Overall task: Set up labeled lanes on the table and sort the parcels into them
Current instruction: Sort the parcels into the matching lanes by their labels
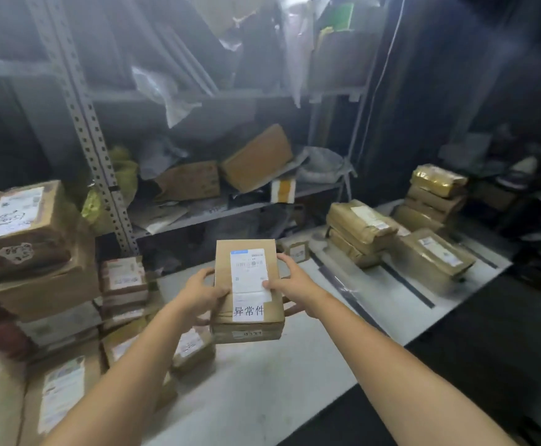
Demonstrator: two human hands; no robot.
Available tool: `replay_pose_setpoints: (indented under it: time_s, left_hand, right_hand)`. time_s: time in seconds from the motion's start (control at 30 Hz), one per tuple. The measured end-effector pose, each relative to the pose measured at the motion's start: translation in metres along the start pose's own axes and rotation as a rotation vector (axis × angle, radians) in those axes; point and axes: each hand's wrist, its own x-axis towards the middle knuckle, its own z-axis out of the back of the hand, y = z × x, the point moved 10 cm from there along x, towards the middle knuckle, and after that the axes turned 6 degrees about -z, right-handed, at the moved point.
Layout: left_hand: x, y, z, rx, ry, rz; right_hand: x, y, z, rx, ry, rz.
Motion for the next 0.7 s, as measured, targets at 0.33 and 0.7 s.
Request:
replay_pose_setpoints:
  time_s: [0.33,0.7]
  left_hand:
    - [0.004,-0.128,-0.264,0.097,0.242,-0.128]
    - [0.039,-0.199,-0.487,0.226,0.429,-0.169]
  right_hand:
    - [-0.056,-0.071,0.276,0.099,-0.245,0.036]
    - [-0.077,-0.164,0.479,0.234,-0.454,-0.039]
